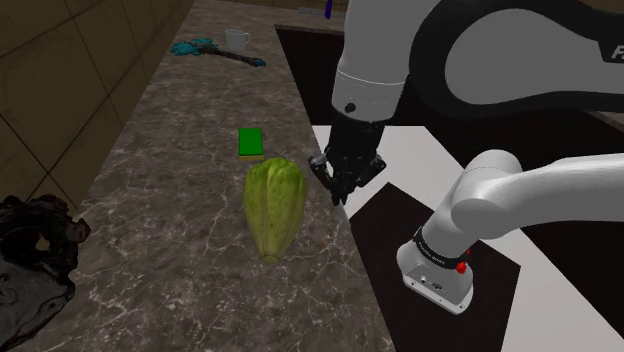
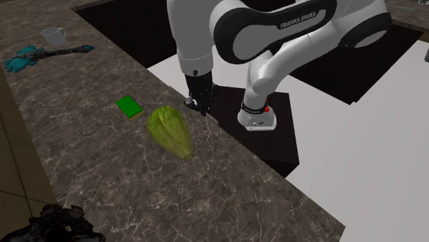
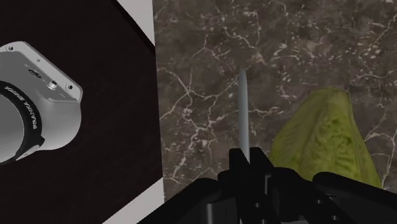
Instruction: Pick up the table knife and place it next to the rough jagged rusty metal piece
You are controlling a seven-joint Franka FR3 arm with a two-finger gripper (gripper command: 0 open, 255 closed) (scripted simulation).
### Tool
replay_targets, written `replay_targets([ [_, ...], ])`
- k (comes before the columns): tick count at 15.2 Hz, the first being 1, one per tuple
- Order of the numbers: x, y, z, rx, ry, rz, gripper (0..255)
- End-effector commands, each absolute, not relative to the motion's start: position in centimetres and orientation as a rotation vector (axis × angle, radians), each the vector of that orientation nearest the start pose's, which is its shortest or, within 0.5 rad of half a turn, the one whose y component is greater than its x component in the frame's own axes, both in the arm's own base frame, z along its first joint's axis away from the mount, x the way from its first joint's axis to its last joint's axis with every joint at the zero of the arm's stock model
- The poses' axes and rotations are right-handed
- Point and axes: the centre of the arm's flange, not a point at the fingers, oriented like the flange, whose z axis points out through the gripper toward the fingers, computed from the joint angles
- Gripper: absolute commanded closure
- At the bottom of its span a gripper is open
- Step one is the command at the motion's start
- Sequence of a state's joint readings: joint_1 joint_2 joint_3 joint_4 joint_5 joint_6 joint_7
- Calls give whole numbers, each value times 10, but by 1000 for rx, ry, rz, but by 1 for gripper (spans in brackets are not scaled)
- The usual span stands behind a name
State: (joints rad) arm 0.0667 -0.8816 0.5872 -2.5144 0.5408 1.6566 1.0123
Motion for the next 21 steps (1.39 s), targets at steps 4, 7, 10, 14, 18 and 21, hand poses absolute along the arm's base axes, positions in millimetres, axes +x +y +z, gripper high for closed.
replay_targets([
  [4,215,258,523,-2952,949,157,255],
  [7,215,258,539,-2952,949,157,255],
  [10,215,258,555,-2952,949,157,255],
  [14,215,258,576,-2952,949,157,255],
  [18,215,258,597,-2952,949,157,255],
  [21,215,258,613,-2952,949,157,255],
])
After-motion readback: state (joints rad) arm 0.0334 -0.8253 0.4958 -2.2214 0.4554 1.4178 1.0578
